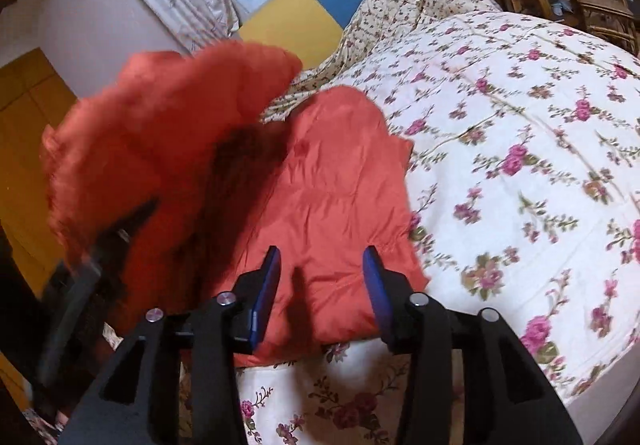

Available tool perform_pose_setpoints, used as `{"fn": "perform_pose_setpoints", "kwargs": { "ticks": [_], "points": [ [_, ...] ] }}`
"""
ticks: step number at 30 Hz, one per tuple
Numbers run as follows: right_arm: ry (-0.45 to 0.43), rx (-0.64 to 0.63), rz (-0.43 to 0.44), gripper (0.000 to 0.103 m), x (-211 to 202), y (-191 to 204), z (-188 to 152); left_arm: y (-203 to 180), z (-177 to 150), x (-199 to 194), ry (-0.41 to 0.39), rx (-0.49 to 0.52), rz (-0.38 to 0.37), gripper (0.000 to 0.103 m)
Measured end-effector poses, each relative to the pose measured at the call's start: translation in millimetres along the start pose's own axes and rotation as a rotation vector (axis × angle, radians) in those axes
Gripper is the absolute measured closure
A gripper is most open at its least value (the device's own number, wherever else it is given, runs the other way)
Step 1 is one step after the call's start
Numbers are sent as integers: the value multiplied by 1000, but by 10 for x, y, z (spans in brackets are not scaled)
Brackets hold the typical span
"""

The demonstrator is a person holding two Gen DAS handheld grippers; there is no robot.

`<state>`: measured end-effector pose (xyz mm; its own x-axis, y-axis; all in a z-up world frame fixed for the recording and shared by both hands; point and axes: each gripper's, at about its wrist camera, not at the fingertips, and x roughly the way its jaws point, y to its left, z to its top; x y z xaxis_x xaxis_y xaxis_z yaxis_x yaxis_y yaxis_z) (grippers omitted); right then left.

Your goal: Fold large clothes

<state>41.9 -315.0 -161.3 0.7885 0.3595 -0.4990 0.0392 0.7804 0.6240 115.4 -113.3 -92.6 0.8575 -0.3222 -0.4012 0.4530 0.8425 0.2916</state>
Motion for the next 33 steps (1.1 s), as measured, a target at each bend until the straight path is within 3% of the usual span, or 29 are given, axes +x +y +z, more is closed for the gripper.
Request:
{"fn": "perform_pose_setpoints", "kwargs": {
  "ticks": [10, 13, 15, 18, 19, 22, 28, 33],
  "points": [
    [-90, 108, 94, 48, -443, -136, 274, -529, -289, 234, 20, 183, -68, 55],
    [-79, 124, 173, 42, -485, -85, 316, -572, -313, 263, 20, 198, -72, 53],
    [-34, 106, 181, 42, -401, -2, 351, -573, -318, 268, 18, 193, -74, 53],
    [46, 55, 181, 53, -216, 111, 352, -535, -310, 254, 16, 180, -86, 53],
    [60, 42, 176, 65, -172, 126, 348, -520, -308, 245, 15, 176, -93, 53],
    [64, 10, 86, 88, -113, 145, 339, -520, -343, 174, 12, 187, -104, 52],
    [69, -17, -21, 90, -6, 36, 264, -446, -378, -72, 11, 173, -179, 52],
    [67, -14, -97, 92, 147, -117, 157, -220, -424, -345, -20, 81, -263, 52]
  ]
}}
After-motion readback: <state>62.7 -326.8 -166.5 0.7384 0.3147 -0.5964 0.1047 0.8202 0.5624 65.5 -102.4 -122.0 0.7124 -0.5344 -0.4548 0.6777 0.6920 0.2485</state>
